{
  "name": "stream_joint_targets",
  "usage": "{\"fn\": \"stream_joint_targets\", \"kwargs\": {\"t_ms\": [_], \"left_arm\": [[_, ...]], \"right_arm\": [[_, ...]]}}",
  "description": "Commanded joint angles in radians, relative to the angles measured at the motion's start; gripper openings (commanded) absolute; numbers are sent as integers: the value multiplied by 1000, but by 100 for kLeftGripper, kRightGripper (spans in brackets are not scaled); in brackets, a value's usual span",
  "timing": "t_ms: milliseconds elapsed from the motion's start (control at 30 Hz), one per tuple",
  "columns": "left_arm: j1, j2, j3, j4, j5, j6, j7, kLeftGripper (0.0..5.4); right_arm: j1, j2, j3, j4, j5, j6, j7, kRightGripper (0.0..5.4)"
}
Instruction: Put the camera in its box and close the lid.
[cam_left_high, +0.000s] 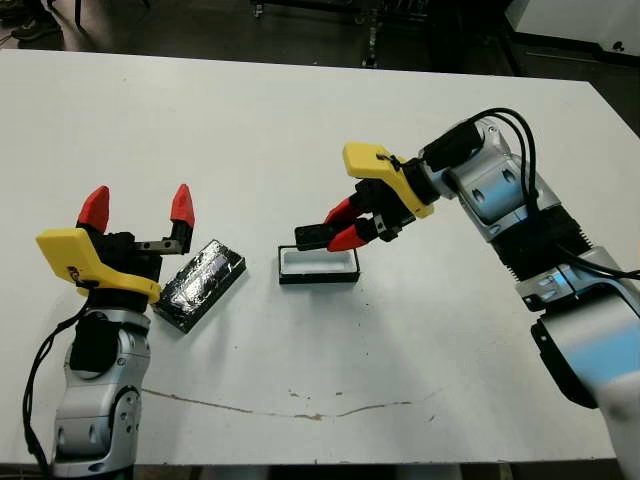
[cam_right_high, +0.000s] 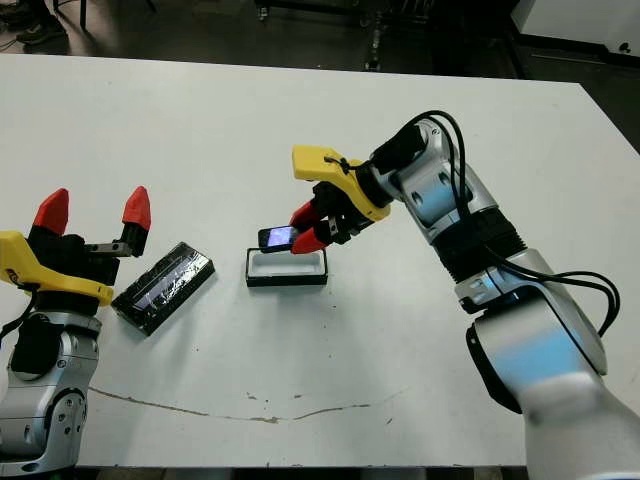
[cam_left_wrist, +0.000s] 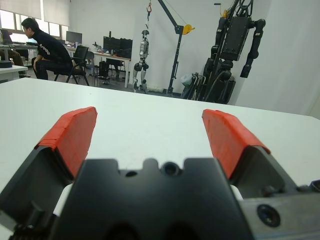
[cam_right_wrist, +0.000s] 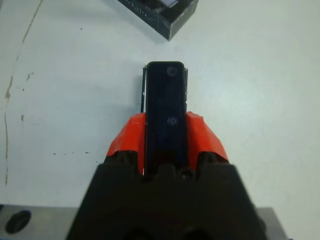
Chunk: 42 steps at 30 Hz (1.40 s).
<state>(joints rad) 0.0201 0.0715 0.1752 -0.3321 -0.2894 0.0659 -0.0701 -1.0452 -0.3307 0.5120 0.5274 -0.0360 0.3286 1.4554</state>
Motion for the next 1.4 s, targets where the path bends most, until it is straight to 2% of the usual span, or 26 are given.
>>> {"fn": "stream_joint_targets", "kwargs": {"t_ms": [33,767,1133,1400], "left_arm": [[11,-4,-2,-10,3,11,6,540],[18,-11,-3,-11,4,7,9,540],[19,-12,-3,-8,-3,6,4,540],[19,-10,-4,-6,3,-1,3,540]], "right_arm": [[13,10,15,16,-25,5,-12,166],[56,59,46,14,-72,-22,-24,166],[40,68,34,51,-79,-62,-58,166],[16,76,23,78,-81,-60,-66,166]]}}
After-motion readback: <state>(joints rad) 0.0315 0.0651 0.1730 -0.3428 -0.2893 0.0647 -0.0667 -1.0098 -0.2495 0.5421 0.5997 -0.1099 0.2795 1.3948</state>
